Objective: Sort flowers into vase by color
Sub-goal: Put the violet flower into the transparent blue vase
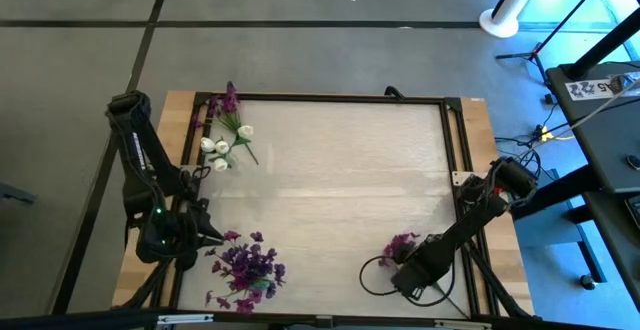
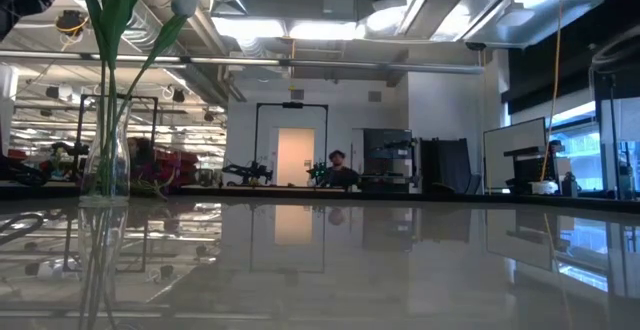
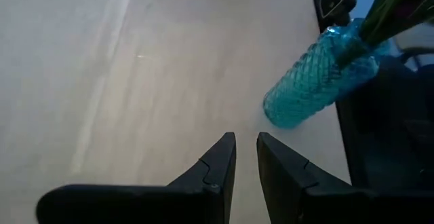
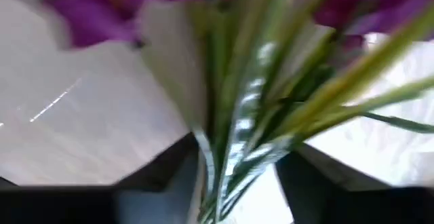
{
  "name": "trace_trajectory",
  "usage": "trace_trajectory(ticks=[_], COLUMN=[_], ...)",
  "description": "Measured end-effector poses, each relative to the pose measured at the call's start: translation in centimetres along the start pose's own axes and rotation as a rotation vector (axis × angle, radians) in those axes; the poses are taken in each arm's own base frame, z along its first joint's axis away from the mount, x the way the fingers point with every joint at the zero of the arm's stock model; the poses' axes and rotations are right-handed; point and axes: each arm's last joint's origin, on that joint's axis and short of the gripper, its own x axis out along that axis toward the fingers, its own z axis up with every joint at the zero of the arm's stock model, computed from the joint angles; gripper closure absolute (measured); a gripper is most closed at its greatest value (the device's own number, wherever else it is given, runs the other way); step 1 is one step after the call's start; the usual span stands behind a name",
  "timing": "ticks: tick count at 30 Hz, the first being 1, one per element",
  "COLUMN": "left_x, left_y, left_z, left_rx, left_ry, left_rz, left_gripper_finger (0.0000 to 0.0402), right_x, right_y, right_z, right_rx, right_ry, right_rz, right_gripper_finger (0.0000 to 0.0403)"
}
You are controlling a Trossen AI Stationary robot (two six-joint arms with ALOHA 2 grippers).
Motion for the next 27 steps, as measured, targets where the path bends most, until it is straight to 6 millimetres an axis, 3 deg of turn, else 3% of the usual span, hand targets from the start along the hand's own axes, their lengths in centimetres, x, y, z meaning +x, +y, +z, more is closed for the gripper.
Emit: trace_trajectory(ticks=[5,7,9,11,15,19,27], left_x=[1.4,1.7,2.0,2.2,2.9,3.3,5.0], left_y=[0.4,0.4,0.3,0.1,-0.3,-0.8,-2.4], left_z=[-1.3,-1.6,-1.8,-2.0,-2.5,-2.9,-4.2], left_rx=[0.0,0.0,0.002,0.004,0.002,-0.019,-0.029], left_ry=[-0.044,-0.046,-0.045,-0.043,-0.028,-0.026,-0.034], left_rz=[-0.035,-0.036,-0.033,-0.033,-0.025,-0.031,-0.068], left_gripper_finger=[0.0343,0.0343,0.0343,0.0343,0.0343,0.0343,0.0343], right_x=[0.0,-0.2,-0.7,-2.0,-6.6,-9.7,-12.4], right_y=[0.0,-0.1,-0.1,0.0,1.2,3.2,7.0], right_z=[0.1,0.1,0.1,0.4,0.3,0.6,1.7], right_rx=[-0.003,-0.006,-0.012,-0.03,-0.124,-0.259,-0.575], right_ry=[-0.044,-0.06,-0.12,-0.289,-0.694,-1.035,-1.477], right_rz=[-0.014,-0.015,-0.015,-0.035,0.004,0.075,0.225], right_gripper_finger=[0.0361,0.0388,0.0382,0.0373,0.039,0.0388,0.0396])
